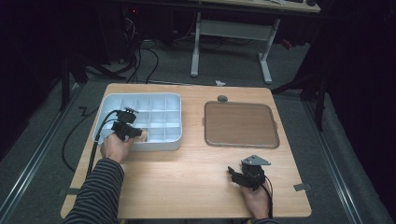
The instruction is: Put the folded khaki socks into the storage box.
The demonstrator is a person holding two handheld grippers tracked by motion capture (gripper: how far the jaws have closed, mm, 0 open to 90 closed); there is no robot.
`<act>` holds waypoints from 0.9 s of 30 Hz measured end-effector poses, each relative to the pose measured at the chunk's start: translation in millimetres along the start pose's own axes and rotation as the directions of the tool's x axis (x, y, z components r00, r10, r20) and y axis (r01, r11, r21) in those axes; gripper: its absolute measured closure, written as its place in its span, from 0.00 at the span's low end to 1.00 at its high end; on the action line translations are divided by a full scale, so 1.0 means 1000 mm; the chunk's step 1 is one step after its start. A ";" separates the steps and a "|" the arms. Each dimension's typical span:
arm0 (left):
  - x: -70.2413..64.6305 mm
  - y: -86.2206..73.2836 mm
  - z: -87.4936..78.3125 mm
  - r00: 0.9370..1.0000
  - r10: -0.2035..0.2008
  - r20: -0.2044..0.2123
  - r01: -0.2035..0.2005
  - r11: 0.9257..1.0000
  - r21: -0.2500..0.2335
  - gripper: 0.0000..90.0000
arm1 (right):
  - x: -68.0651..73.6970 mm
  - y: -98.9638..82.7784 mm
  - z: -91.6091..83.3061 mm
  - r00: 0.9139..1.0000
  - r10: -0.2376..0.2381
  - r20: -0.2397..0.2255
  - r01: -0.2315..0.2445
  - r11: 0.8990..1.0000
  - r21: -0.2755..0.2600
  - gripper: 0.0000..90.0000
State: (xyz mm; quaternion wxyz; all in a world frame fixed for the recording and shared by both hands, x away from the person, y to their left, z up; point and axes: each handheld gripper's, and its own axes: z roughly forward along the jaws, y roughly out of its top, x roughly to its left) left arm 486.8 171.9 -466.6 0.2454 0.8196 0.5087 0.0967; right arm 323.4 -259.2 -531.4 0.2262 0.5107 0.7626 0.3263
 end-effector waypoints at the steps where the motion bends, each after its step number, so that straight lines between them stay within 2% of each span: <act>1: 0.000 0.000 0.000 1.000 0.001 0.000 -0.001 1.000 -0.001 0.94 | 0.000 0.000 0.000 1.000 -0.001 0.001 0.001 1.000 0.000 0.40; 5: 0.002 -0.002 -0.002 1.000 -0.014 0.012 0.014 1.000 -0.017 0.91 | 0.000 0.000 0.000 1.000 -0.001 0.001 0.001 1.000 0.001 0.40; 8: 0.004 -0.004 -0.003 0.999 -0.027 0.042 0.028 0.999 -0.032 0.83 | 0.000 0.000 0.000 1.000 -0.001 0.002 0.001 1.000 0.001 0.40; 13: 0.004 -0.007 -0.006 0.998 -0.034 0.047 0.036 0.998 -0.056 0.75 | 0.000 0.000 0.000 1.000 -0.002 0.003 0.002 1.000 0.001 0.40; 22: 0.002 -0.008 -0.020 0.998 -0.037 0.046 0.042 0.993 -0.111 0.64 | 0.000 0.000 0.000 1.000 -0.002 0.002 0.002 1.000 0.001 0.40; 27: 0.002 -0.010 -0.030 0.998 -0.036 0.049 0.042 0.990 -0.135 0.62 | 0.000 0.000 0.000 1.000 -0.001 0.002 0.001 1.000 0.001 0.40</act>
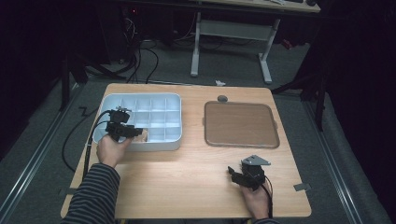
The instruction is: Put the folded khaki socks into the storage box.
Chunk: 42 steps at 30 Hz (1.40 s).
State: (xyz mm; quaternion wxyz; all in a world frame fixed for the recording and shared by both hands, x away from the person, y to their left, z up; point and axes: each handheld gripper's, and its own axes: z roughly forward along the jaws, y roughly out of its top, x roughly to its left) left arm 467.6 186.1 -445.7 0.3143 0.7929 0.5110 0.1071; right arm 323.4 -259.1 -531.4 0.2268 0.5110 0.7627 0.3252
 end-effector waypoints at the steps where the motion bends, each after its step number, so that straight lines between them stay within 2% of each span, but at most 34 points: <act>1: 0.000 0.000 -0.002 1.000 0.001 0.002 -0.001 1.000 -0.006 0.61 | 0.000 0.000 0.000 1.000 -0.001 0.000 0.001 1.000 0.000 0.40; 13: -0.002 -0.005 -0.019 1.000 0.010 0.012 -0.009 0.998 -0.056 0.58 | 0.000 0.000 0.000 1.000 0.000 0.000 0.000 1.000 0.000 0.40; 19: 0.003 -0.008 -0.026 1.000 -0.011 0.014 0.012 0.996 -0.084 0.57 | 0.000 0.000 0.000 1.000 0.000 0.000 0.000 1.000 0.000 0.40; 30: 0.005 -0.022 -0.042 0.999 -0.022 0.025 0.026 0.991 -0.135 0.56 | 0.000 0.000 0.000 1.000 -0.001 0.000 0.001 1.000 0.000 0.40; 38: 0.005 -0.031 -0.048 0.999 -0.022 0.025 0.026 0.988 -0.150 0.56 | 0.000 0.000 0.000 1.000 0.000 0.000 0.000 1.000 -0.002 0.40; 42: 0.002 -0.035 -0.051 1.000 -0.010 0.023 0.013 0.988 -0.154 0.55 | 0.000 0.000 0.000 1.000 0.000 -0.001 0.000 1.000 -0.002 0.40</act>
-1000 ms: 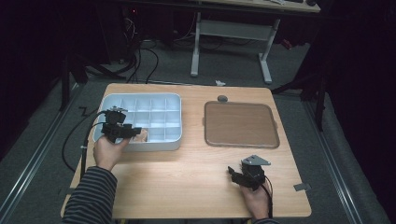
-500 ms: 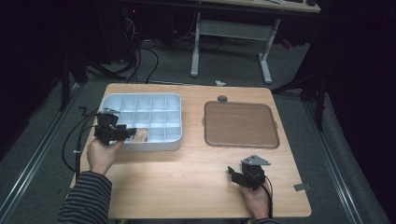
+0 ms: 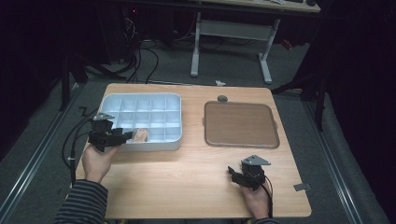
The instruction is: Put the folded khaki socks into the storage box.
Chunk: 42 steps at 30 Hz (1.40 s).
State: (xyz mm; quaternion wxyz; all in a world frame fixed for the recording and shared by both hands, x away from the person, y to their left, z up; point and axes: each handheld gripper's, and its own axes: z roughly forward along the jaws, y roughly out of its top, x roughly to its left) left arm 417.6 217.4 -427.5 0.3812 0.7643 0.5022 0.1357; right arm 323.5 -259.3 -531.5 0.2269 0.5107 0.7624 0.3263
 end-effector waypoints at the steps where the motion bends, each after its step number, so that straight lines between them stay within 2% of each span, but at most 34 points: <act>1: -0.001 -0.001 -0.001 1.000 0.001 0.006 -0.001 1.000 -0.005 0.55 | 0.000 0.000 0.000 1.000 0.002 -0.001 -0.002 1.000 0.001 0.40; 13: -0.008 -0.011 -0.008 0.999 0.002 0.032 -0.002 1.000 -0.029 0.54 | 0.000 0.000 0.000 1.000 -0.002 0.001 0.002 1.000 0.001 0.40; 20: -0.010 -0.017 -0.009 1.000 0.023 0.004 -0.023 1.000 -0.021 0.53 | 0.000 0.000 0.000 1.000 -0.002 0.001 0.002 1.000 0.001 0.40; 31: -0.014 -0.027 -0.010 1.000 0.018 0.023 -0.017 0.999 -0.030 0.52 | 0.000 0.000 0.000 1.000 -0.002 0.001 0.002 1.000 0.001 0.40; 37: -0.014 -0.034 -0.014 0.999 0.003 0.044 -0.001 0.999 -0.046 0.49 | 0.000 0.000 0.000 1.000 -0.001 0.001 0.001 1.000 0.001 0.40; 42: -0.014 -0.039 -0.017 0.999 -0.005 0.044 0.007 0.999 -0.053 0.49 | 0.000 0.000 0.000 1.000 -0.001 0.001 0.001 1.000 0.001 0.40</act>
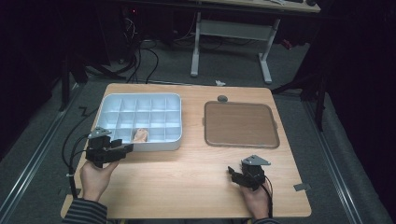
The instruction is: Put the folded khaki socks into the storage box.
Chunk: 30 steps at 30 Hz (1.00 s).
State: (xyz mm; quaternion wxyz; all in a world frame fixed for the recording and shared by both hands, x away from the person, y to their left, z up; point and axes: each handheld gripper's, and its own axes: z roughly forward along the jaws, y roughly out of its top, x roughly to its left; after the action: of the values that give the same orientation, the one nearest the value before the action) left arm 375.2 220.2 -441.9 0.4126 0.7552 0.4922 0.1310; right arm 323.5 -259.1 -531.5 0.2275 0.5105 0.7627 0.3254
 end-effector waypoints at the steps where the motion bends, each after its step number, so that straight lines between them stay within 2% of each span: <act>1: 0.000 -0.001 0.000 1.000 -0.001 0.001 0.001 1.000 0.001 0.49 | 0.000 0.000 0.000 1.000 0.000 0.000 0.000 1.000 0.000 0.40; 17: -0.005 -0.017 0.000 1.000 -0.014 0.027 0.015 1.000 -0.010 0.49 | 0.000 0.000 0.000 1.000 0.000 -0.001 0.000 1.000 0.000 0.40; 30: -0.012 -0.032 0.008 0.998 -0.023 0.053 0.023 1.000 -0.003 0.48 | 0.000 0.000 0.000 1.000 -0.001 0.001 0.001 1.000 0.000 0.40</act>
State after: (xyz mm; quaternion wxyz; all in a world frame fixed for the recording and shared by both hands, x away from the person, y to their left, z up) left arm 353.9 211.2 -468.0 0.4282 0.7521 0.4894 0.1071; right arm 323.5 -258.9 -531.5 0.2280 0.5100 0.7630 0.3252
